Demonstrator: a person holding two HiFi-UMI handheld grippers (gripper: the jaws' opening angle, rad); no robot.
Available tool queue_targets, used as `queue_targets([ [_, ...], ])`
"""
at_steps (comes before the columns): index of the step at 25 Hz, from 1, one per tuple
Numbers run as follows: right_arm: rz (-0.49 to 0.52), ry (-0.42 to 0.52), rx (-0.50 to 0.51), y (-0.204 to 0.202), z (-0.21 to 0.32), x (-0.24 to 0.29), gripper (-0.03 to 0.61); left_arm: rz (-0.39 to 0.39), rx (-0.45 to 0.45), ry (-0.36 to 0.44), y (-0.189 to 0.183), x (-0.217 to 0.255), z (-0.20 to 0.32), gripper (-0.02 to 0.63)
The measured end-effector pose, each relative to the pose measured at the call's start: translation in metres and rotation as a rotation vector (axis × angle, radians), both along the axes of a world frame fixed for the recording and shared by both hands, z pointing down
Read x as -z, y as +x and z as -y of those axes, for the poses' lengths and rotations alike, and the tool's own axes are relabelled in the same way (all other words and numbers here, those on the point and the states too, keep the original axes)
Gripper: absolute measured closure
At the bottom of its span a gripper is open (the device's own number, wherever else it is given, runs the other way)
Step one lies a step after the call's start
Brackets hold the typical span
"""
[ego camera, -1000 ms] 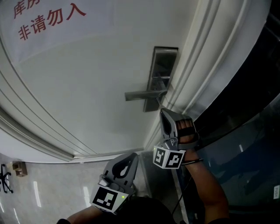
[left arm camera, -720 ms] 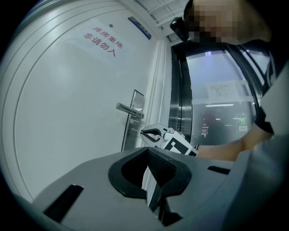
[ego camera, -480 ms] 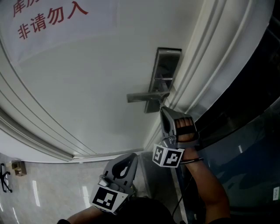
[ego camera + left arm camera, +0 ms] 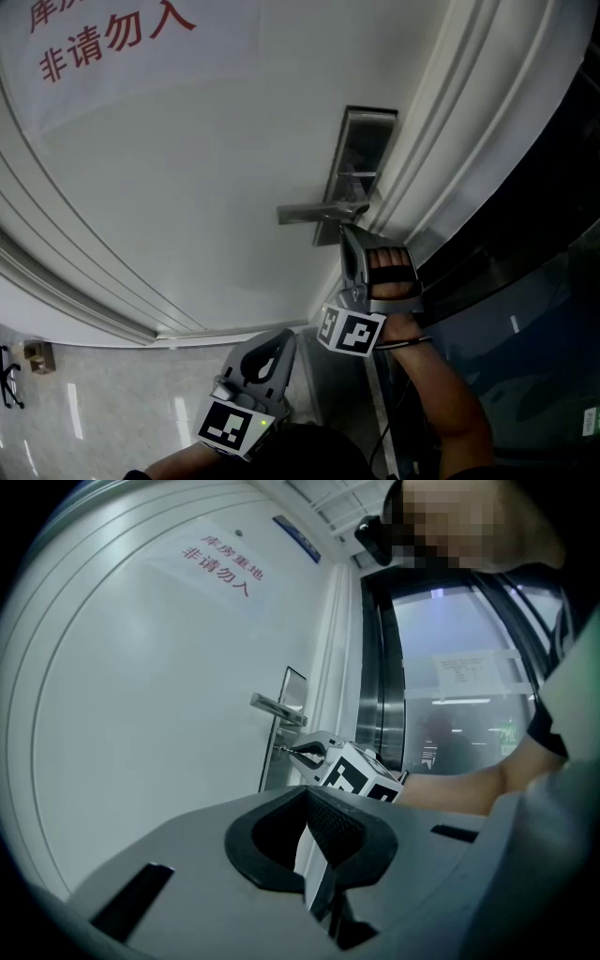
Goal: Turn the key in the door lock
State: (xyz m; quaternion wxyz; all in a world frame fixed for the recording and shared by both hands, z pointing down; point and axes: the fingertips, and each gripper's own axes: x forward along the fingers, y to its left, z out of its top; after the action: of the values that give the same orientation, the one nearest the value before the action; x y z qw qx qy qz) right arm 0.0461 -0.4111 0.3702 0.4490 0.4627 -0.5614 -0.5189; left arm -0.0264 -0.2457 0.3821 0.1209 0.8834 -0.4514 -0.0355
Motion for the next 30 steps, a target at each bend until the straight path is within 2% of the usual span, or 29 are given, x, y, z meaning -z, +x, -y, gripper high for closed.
queue_targets([
  [11,-0.046,-0.011,-0.002,-0.003,0.011,-0.002,0.558,-0.018,0.015,-0.004,-0.008,-0.002,0.006,0.609],
  [22,-0.01,-0.029,0.013,-0.001,0.004,-0.001,0.555,-0.021,0.006,0.015,0.002,0.006,0.001,0.609],
  [26,0.036,-0.048,0.023,0.004,-0.012,0.002,0.555,-0.021,0.01,0.022,0.007,0.009,-0.002,0.609],
  [30,0.182,-0.077,0.048,0.01,-0.041,0.013,0.555,-0.018,0.017,0.027,0.012,0.012,-0.005,0.607],
])
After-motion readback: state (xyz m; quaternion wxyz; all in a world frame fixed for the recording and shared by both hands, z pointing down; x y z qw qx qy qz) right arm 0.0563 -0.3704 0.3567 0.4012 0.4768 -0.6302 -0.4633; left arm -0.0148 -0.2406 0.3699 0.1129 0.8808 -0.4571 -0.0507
